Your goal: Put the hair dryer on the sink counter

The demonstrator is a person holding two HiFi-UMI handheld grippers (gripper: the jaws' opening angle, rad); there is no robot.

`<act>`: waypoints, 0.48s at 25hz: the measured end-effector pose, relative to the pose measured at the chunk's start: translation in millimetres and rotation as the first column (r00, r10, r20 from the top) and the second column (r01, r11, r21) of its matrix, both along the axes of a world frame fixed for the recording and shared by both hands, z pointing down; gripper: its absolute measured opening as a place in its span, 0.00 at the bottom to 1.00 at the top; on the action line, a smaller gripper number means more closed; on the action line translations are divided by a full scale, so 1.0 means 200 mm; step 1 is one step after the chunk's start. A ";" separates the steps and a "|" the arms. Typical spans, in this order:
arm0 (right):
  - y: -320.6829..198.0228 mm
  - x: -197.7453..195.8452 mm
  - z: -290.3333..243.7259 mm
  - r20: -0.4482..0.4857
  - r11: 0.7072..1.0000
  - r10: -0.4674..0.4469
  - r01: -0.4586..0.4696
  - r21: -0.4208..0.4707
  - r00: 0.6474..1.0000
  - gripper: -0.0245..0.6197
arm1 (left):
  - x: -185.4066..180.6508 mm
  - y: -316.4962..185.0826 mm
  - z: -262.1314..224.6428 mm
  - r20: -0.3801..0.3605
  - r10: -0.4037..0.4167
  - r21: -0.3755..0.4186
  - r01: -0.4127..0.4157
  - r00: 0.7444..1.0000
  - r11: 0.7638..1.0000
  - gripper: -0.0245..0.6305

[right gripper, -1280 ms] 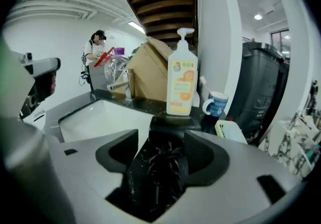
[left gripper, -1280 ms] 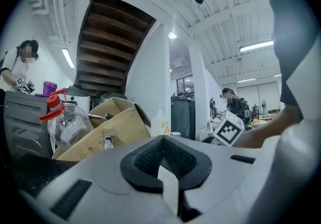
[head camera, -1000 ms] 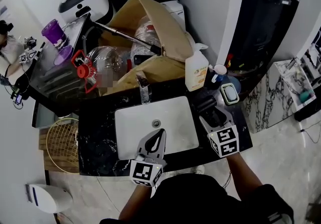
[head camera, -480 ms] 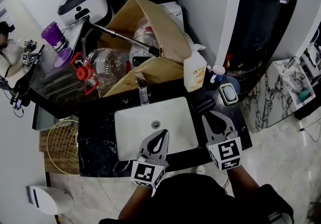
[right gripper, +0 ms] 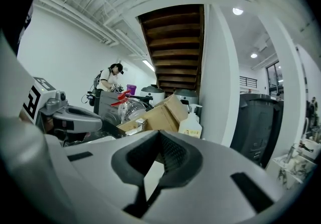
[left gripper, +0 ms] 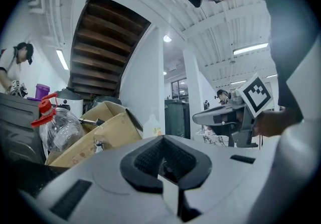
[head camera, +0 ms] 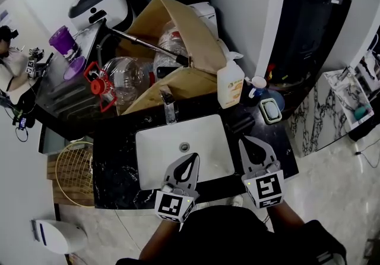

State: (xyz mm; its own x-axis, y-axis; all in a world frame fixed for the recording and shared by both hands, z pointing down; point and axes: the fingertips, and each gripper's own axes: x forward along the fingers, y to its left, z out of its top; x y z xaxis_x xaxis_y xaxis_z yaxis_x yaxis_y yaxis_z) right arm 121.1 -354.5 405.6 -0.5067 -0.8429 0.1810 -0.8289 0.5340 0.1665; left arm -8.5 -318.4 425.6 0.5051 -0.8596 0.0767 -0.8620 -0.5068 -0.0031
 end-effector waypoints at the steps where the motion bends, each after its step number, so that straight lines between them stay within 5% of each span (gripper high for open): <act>1: 0.00 0.00 0.00 0.000 1.000 0.001 -0.001 0.000 1.000 0.04 | 0.00 0.00 0.00 0.001 0.001 0.001 -0.001 1.000 1.000 0.03; 12: 0.02 0.02 0.04 -0.007 0.999 0.004 -0.004 -0.032 1.000 0.04 | 0.02 0.01 0.01 0.007 0.011 -0.010 -0.011 1.000 1.000 0.03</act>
State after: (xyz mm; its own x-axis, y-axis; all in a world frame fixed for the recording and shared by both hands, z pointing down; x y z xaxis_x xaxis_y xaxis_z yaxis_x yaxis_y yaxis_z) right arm 125.8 -351.3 412.9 -0.5017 -0.8390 0.2109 -0.8302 0.5354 0.1550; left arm -4.2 -317.4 427.8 0.5139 -0.8532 0.0891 -0.8564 -0.5163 -0.0040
